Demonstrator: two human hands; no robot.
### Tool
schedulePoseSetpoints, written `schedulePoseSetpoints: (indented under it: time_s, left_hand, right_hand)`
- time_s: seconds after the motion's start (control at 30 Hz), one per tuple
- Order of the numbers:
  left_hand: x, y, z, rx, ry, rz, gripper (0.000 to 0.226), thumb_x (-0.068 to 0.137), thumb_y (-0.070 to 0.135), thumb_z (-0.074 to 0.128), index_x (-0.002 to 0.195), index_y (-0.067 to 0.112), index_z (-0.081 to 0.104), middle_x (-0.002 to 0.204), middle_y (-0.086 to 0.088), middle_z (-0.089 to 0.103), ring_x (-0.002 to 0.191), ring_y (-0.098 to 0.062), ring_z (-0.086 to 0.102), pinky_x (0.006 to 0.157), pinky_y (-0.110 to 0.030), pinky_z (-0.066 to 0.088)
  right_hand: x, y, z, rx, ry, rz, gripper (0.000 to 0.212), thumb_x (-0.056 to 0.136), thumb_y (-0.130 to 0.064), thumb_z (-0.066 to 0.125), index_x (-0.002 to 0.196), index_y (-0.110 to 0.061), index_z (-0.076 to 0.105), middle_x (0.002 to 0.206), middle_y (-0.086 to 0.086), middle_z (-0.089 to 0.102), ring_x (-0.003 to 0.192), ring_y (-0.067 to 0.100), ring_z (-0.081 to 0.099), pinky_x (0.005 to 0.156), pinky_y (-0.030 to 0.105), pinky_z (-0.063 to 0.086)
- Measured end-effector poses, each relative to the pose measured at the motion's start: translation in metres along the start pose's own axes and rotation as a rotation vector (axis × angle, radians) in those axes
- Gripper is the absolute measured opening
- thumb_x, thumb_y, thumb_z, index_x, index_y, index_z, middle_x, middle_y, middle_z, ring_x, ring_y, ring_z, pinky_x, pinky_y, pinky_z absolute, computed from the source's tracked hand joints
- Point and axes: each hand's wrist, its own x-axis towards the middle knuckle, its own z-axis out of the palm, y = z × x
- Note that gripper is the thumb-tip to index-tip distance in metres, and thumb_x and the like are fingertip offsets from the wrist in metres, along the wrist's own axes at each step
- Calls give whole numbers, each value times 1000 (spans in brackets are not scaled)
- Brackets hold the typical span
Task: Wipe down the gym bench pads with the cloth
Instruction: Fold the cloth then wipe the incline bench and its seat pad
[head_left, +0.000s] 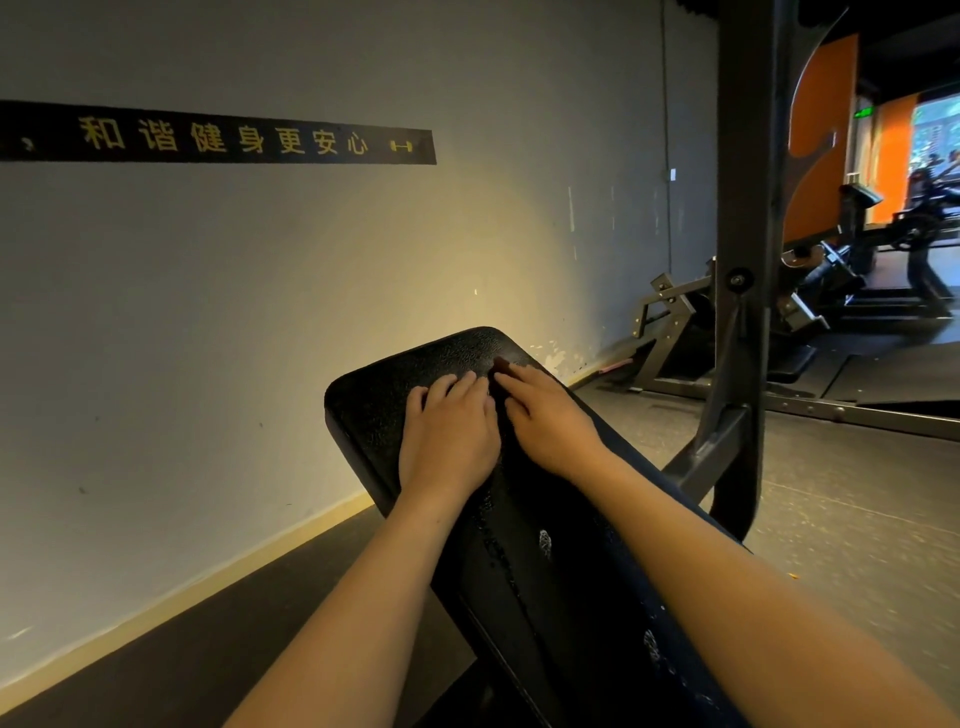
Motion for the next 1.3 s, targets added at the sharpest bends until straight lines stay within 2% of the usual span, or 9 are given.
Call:
schedulePoseSetpoints:
  time_s: [0.17,0.4,0.53,0.73,0.8,0.9,1.07,1.2,1.3]
  left_hand:
    - [1,-1,0,-13,2,2,46,109,34,25,149,24,46,156,9,43,146,-13,31,119,-41,18]
    - [6,2,-5,-141,26,-39,45,108,31,24,143,22,52,145,7,55,137,-14,40,116,-41,19]
    - [1,1,-9,-273,118,-95,44,107,29,31,138,17,59,140,2,61,131,-16,51,112,-37,34]
    - [-1,-2,-14,-372,232,-148,37,105,23,32,91,19,66,89,5,67,91,-18,62,90,-41,48]
    - [-1,-3,-12,-270,169,-123,39,106,24,30,111,19,68,113,1,68,114,-21,59,105,-40,39]
    - [1,-8,-10,-139,35,-104,45,108,32,28,145,22,52,156,4,43,143,-19,32,119,-41,16]
    - [9,-11,-8,-69,-50,-58,44,108,35,26,143,25,51,158,7,38,141,-20,27,116,-45,12]
    - [20,-6,-7,-82,-38,-65,42,108,33,26,139,22,53,149,7,47,133,-23,31,111,-44,17]
    - [28,-2,-3,-65,-23,-66,43,108,33,25,140,22,51,148,9,46,128,-22,33,108,-44,20]
  right_hand:
    - [19,4,-4,-95,129,133,37,102,-13,40,136,-10,55,140,11,51,127,28,42,106,35,35]
    - [-2,-5,3,86,-16,-89,46,103,-17,47,148,-24,48,157,-1,39,147,17,30,120,38,27]
    - [-12,-17,-2,97,193,84,46,100,-19,56,145,-18,50,146,7,33,133,23,37,111,32,37]
    - [-9,-40,11,176,135,-95,39,104,-20,47,143,-21,54,133,3,51,124,19,43,104,31,38]
    - [-3,-32,15,115,112,-105,38,105,-21,45,142,-20,56,142,2,52,135,21,40,113,38,35]
    - [13,-14,12,-12,82,-19,40,106,-21,43,145,-23,51,155,-2,41,149,21,22,121,40,24]
    - [30,3,-3,-95,125,197,44,105,-19,37,148,-16,45,154,7,40,141,27,32,116,41,32]
    - [23,-11,13,-141,97,-45,41,103,-17,41,143,-15,54,158,3,38,150,28,18,123,39,14]
    - [34,3,4,-29,85,-20,44,103,-11,42,147,-11,47,157,6,38,148,27,25,120,28,11]
